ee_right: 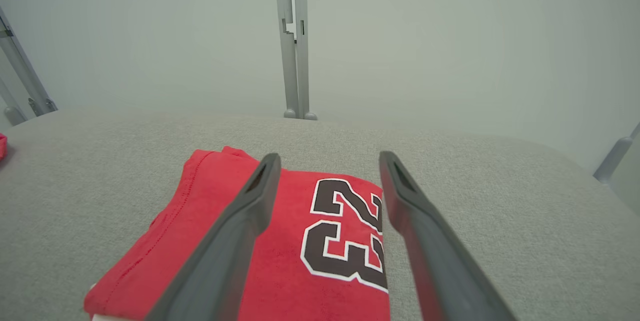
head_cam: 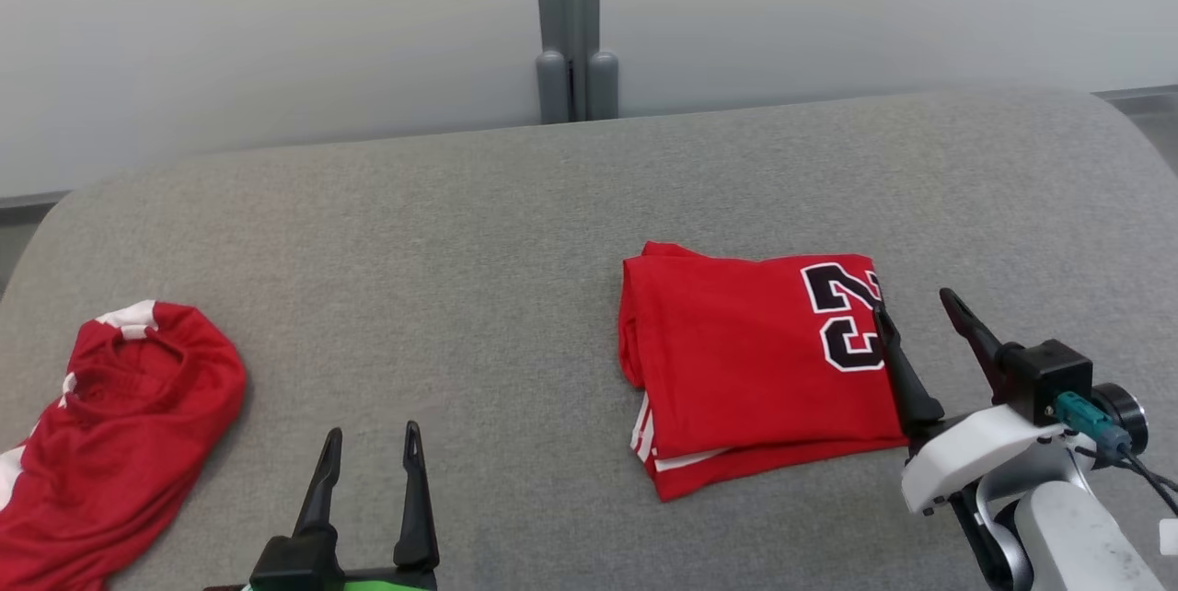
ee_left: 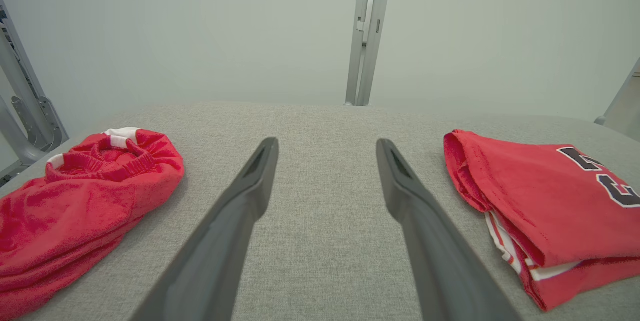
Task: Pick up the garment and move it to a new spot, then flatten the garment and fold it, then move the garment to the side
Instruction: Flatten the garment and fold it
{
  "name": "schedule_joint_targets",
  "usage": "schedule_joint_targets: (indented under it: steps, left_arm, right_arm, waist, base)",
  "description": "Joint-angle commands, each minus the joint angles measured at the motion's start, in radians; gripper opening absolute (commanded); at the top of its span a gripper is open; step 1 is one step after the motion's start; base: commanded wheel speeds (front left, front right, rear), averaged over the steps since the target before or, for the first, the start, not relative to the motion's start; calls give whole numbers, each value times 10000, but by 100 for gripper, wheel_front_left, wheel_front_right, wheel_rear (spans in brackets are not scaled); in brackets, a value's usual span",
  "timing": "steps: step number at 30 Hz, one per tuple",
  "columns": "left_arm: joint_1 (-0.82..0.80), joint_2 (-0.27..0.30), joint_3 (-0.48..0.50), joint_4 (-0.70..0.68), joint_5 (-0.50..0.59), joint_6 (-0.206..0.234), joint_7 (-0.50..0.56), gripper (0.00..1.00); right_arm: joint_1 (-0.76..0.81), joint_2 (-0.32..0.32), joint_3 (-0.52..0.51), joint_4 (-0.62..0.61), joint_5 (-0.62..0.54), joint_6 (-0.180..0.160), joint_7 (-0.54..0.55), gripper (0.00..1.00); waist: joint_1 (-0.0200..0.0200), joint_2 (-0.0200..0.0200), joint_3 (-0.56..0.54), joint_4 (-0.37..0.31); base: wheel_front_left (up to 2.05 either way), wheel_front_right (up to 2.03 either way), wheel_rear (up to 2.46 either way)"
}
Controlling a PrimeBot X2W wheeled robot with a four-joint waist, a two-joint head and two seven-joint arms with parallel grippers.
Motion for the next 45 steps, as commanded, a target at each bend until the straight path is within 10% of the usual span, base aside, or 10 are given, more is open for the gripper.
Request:
schedule_joint_targets:
  steps: [1, 45]
  left_arm:
    - [241, 16, 136, -32, -57, -43, -32, 100]
    - [1932, 17, 781, -660, 69, -426, -32, 100]
  right_arm:
    - [119, 0, 194, 333, 171, -15, -403, 100]
    - [2708, 185, -11, -1357, 959, -16, -953, 100]
  waist:
    - [0, -1, -409, -692]
    - [0, -1, -1357, 96]
  base:
    - [0, 0, 0]
    - [0, 0, 0]
